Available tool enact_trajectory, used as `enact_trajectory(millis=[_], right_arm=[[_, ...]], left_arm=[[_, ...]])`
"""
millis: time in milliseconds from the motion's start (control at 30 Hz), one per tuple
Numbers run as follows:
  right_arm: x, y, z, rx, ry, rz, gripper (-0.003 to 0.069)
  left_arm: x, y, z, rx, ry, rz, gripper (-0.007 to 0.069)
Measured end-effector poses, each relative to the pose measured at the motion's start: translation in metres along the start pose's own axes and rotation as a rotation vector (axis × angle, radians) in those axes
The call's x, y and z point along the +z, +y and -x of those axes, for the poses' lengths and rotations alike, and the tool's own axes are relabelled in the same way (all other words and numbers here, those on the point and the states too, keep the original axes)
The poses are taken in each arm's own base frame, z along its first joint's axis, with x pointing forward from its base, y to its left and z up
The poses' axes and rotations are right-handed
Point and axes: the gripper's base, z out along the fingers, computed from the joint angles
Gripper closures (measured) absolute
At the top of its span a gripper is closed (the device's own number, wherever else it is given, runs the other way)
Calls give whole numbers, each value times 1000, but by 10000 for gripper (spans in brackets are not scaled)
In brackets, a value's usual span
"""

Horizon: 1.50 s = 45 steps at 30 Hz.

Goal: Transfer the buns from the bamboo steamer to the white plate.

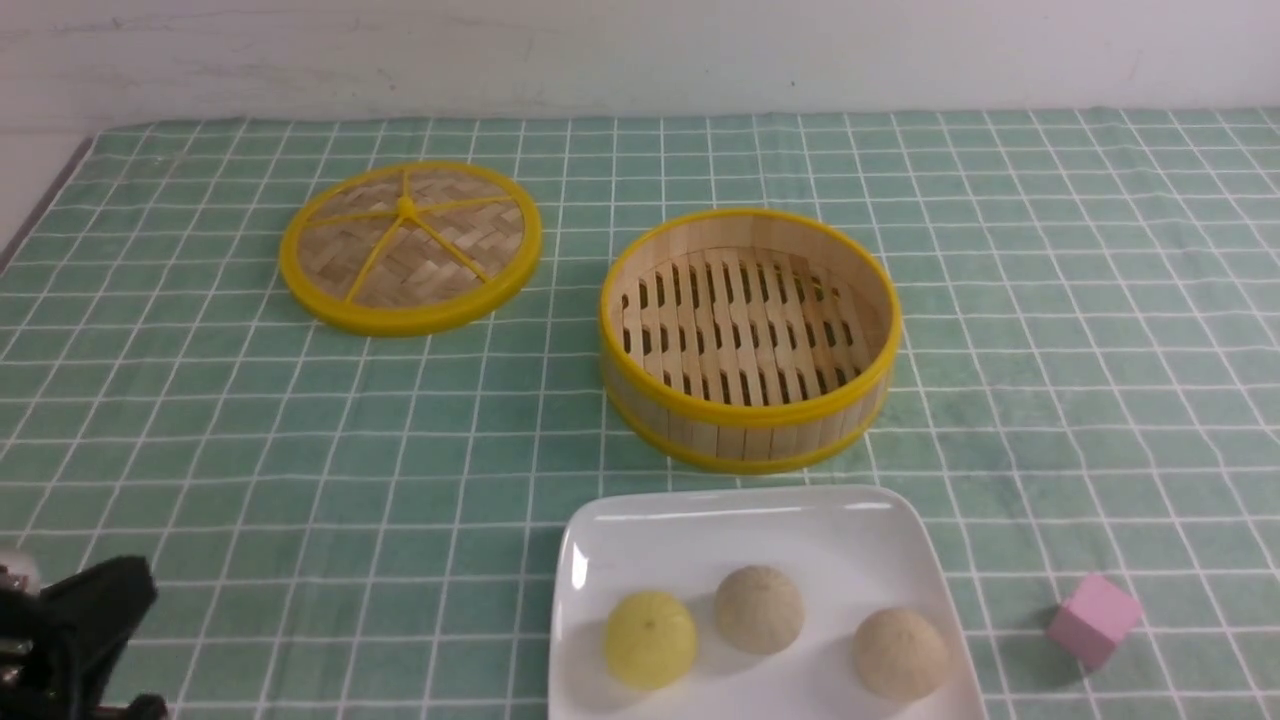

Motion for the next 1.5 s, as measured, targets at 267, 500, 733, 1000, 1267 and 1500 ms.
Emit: enact_trajectory(millis=[267, 500, 733, 1000, 1267, 1500], right_arm=[[0, 0, 0, 0, 0, 0, 520], [0, 0, 0, 0, 0, 0, 517], [0, 0, 0, 0, 0, 0, 505], [0, 0, 0, 0, 1, 0, 496], [0, 0, 0, 0, 1, 0, 494], [0, 0, 0, 0, 1, 0, 484]], left_arm=[[-6, 21, -55, -23, -84, 176, 580], [-9, 23, -69, -28, -57, 191, 573], [-9, 23, -71, -30, -38, 196, 568], [-9, 23, -71, -30, -37, 196, 559], [-9, 23, -71, -28, -37, 197, 550], [-9, 23, -71, -26, -37, 198, 543]])
